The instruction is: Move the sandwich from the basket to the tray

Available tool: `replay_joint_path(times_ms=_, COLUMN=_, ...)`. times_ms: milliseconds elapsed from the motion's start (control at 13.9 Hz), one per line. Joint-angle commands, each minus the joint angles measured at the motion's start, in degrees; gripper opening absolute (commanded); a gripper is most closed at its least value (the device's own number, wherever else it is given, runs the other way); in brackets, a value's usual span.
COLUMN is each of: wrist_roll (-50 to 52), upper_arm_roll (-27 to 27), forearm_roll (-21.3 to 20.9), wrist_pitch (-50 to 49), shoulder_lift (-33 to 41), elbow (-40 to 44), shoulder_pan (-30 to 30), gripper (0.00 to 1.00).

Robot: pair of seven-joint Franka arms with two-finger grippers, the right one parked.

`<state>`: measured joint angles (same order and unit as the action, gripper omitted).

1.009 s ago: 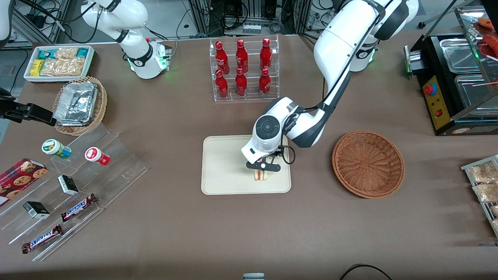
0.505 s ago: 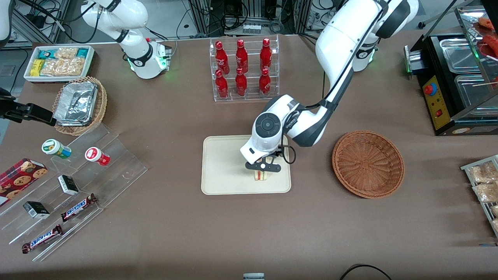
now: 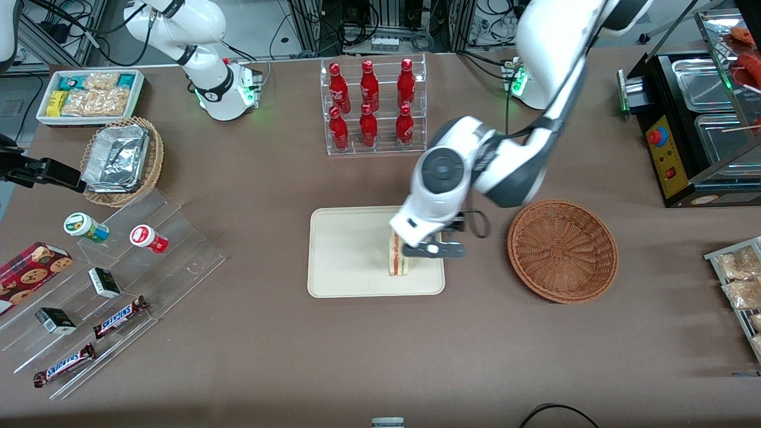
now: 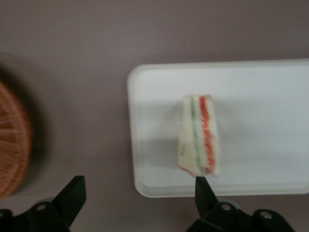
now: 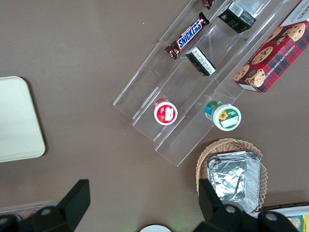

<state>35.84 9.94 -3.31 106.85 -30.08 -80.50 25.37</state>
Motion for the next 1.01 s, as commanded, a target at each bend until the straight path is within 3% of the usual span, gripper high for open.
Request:
replay_joint_path(times_ms=0, wrist_roll=-2.4, upper_arm_roll=0.6, forearm_roll=0.3, wrist_pitch=-2.3, shoulder_lift=3.7, elbow=-1.1, shoulder_pan=-5.9, gripper=1.00)
replay_joint_path(times_ms=216, wrist_roll=-3.9, upper_arm_roll=0.6, forearm_roll=2.3, wrist_pitch=-2.9, shoulder_lift=6.1, elbow=-1.3, shoulder_pan=-11.6, gripper=1.00)
replay_joint_path(times_ms=649, wrist_roll=-11.7, upper_arm_roll=0.3, forearm_roll=1.0, wrist_pitch=-12.7, shoulder_lift=9.9, elbow=-1.1, shoulder_pan=-19.9, gripper=1.00)
replay_joint_path(times_ms=793, wrist_roll=-18.8, upper_arm_roll=-0.5, forearm_roll=-2.8, wrist_pitch=-15.2, shoulder_lift=11.7, elbow=-1.5, shoulder_pan=-20.4, gripper=1.00)
replay_joint_path(times_ms=937, wrist_roll=-26.4, upper_arm_roll=-2.9, forearm_roll=-2.8, wrist_pitch=-16.9, shoulder_lift=14.1, elbow=-2.3, shoulder_pan=-20.4, gripper=1.00)
